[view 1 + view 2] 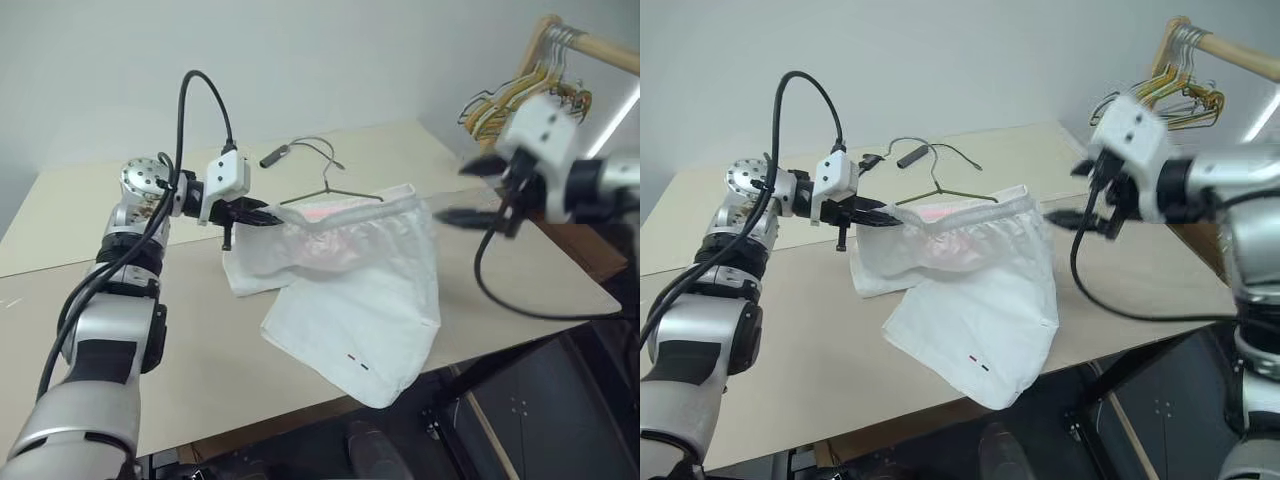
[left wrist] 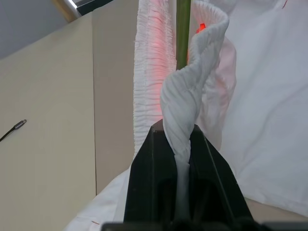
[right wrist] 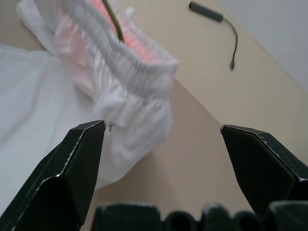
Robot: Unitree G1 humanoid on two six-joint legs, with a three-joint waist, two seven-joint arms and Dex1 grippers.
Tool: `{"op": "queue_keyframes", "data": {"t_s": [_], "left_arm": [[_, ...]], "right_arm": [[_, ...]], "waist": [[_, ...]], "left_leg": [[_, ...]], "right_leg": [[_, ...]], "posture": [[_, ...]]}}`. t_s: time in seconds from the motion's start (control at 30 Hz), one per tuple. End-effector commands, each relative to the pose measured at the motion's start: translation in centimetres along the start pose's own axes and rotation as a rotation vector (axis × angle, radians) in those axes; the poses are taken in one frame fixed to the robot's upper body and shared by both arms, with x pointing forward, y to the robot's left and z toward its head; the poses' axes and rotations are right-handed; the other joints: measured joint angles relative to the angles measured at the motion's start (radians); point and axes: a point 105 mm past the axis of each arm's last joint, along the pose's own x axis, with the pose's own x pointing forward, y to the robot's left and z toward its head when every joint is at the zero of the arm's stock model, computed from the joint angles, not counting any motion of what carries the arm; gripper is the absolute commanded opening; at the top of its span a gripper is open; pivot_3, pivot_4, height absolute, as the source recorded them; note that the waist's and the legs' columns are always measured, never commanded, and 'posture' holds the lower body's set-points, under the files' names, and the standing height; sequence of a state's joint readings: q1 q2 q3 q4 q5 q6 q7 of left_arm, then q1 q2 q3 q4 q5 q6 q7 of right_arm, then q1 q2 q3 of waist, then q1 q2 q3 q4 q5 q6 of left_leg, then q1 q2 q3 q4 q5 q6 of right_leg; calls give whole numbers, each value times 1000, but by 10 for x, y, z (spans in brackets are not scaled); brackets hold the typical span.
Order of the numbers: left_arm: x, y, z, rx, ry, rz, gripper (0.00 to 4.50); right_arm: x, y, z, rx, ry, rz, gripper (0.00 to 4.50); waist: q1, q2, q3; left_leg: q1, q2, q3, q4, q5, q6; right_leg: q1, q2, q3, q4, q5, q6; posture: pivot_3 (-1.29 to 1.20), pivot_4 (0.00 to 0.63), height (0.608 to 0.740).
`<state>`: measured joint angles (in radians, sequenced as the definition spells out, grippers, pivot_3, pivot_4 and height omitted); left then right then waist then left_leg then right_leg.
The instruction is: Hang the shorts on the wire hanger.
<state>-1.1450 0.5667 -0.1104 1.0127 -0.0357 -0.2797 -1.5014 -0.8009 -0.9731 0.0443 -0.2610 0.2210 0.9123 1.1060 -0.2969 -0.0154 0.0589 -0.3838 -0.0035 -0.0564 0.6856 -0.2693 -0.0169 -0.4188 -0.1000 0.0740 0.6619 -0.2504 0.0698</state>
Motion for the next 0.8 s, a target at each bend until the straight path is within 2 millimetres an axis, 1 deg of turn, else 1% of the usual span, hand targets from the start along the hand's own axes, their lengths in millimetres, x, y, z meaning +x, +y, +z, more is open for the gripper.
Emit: {"op": "queue_keyframes", "data": {"t_s": [0.03,0.17,0.3,0.33,0.37,0.47,0.5,0.6,0.7,0.73,0.77,0.8], "left_arm": [[-3,10,19,54,-30,21,0],[0,8,20,59,-36,8,0],[2,7,22,65,-42,2,0],[2,7,22,67,-43,1,0],[2,7,23,69,-44,0,0],[2,5,23,73,-47,-4,0],[2,5,22,73,-46,-5,0],[2,4,22,72,-46,-6,0],[2,3,22,71,-47,-6,0],[2,3,21,72,-47,-6,0],[2,3,21,73,-47,-5,0],[3,3,22,72,-47,-4,0]], "right_arm": [[9,-1,13,-60,-26,-1,4457],[39,14,20,-90,-18,120,4457],[60,24,20,-131,23,187,4457],[62,25,20,-135,28,194,4075],[65,25,20,-140,34,203,3848],[68,26,21,-150,43,226,2848],[69,26,21,-154,45,231,2372],[69,26,20,-161,55,241,1477],[69,26,18,-164,68,248,442],[69,26,17,-163,72,249,204],[69,25,16,-160,76,248,75],[69,25,15,-157,78,246,73]], "waist": [[-2,2,-1],[-11,3,-2],[-15,3,-2],[-14,3,-2],[-14,3,-2],[-12,3,-2],[-12,3,-2],[-10,3,-2],[-12,3,-2],[-12,3,-2],[-13,3,-2],[-13,3,-2]], "left_leg": [[1,0,1,0,0,0],[1,0,1,0,0,1],[-2,0,-1,0,0,1],[-4,0,-2,0,0,1],[-5,0,-2,1,0,1],[-5,0,-3,1,0,1],[-5,0,-4,1,0,1],[-4,0,-4,1,0,1],[-3,0,-4,1,0,1],[-3,0,-4,1,0,1],[-3,0,-4,1,0,1],[-4,0,-4,1,0,1]], "right_leg": [[1,0,0,0,0,0],[3,0,-1,-1,0,0],[1,0,-3,1,0,0],[-1,0,-3,1,0,0],[-1,-1,-3,1,0,0],[-1,-1,-3,1,0,0],[-1,-1,-3,1,0,0],[-1,0,-3,1,0,0],[-1,0,-3,1,0,0],[-1,0,-3,1,0,0],[-1,0,-3,1,0,0],[-1,0,-3,1,0,0]], "posture": [[-202,10,740],[-201,6,740],[-196,5,740],[-193,6,740],[-192,6,740],[-186,8,740],[-185,8,740],[-182,10,740],[-184,11,740],[-184,11,740],[-185,11,740],[-185,11,740]]}}
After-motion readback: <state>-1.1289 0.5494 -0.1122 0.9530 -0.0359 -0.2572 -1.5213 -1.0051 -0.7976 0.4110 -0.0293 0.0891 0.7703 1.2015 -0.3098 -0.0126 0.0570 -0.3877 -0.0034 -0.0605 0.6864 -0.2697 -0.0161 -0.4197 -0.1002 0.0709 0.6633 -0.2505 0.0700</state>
